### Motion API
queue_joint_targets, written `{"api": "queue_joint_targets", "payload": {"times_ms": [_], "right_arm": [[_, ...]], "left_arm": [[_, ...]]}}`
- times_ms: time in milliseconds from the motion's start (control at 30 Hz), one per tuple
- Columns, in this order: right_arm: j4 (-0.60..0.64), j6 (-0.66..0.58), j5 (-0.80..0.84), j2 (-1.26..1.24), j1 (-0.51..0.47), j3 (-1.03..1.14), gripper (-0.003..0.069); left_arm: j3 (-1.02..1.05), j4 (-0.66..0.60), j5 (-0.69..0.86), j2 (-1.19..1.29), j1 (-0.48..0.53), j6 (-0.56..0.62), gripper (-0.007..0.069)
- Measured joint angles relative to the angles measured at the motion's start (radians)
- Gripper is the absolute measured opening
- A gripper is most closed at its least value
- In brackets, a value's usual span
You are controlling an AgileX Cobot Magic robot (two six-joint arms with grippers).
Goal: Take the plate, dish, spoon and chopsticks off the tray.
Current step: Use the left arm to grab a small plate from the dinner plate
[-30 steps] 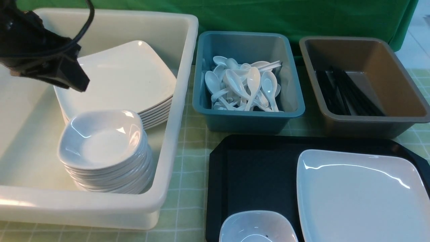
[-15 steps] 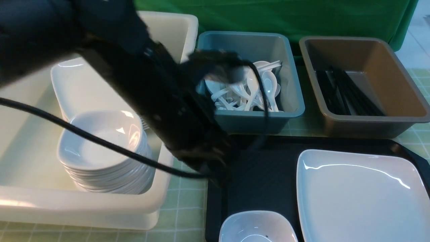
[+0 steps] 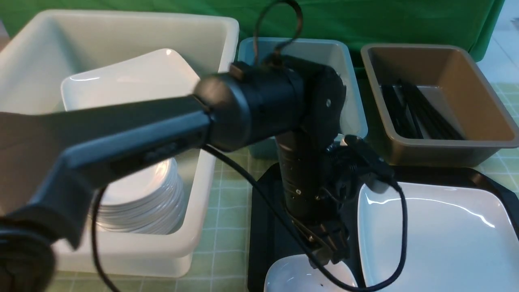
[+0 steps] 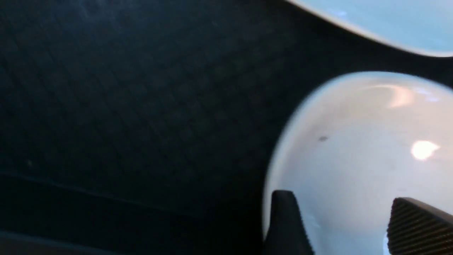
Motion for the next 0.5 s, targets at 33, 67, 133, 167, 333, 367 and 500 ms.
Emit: {"api": "queue_joint_targets", "payload": {"times_ms": [33, 67, 133, 167, 333, 367, 500], "right_arm": [[0.000, 0.000, 0.000, 0.000, 0.000, 0.000, 0.0176], [0.000, 0.000, 0.000, 0.000, 0.000, 0.000, 0.0176], [0.000, 0.000, 0.002, 0.000, 0.000, 0.000, 0.0178], [0.000, 0.000, 0.002, 0.000, 0.000, 0.000, 0.0180], [0.000, 0.000, 0.003, 0.000, 0.000, 0.000, 0.0186], [0.000, 0.000, 0.003, 0.000, 0.000, 0.000, 0.0188], [0.000, 0.000, 0.003, 0.000, 0.000, 0.000, 0.0189]], "left_arm": [[0.000, 0.005, -0.002, 0.000, 0.000, 0.009, 0.0372], [-0.003, 0.021, -0.012, 0.025, 0.000, 0.033, 0.0388], [-0.003, 0.038, -0.031, 0.049, 0.000, 0.057, 0.0394], [-0.003, 0.044, -0.045, 0.059, 0.000, 0.062, 0.0395], [-0.003, 0.053, -0.072, 0.092, 0.000, 0.074, 0.0392], [-0.003, 0.053, -0.072, 0.098, 0.000, 0.077, 0.0389], [-0.003, 0.031, -0.067, 0.111, 0.000, 0.080, 0.0358]]}}
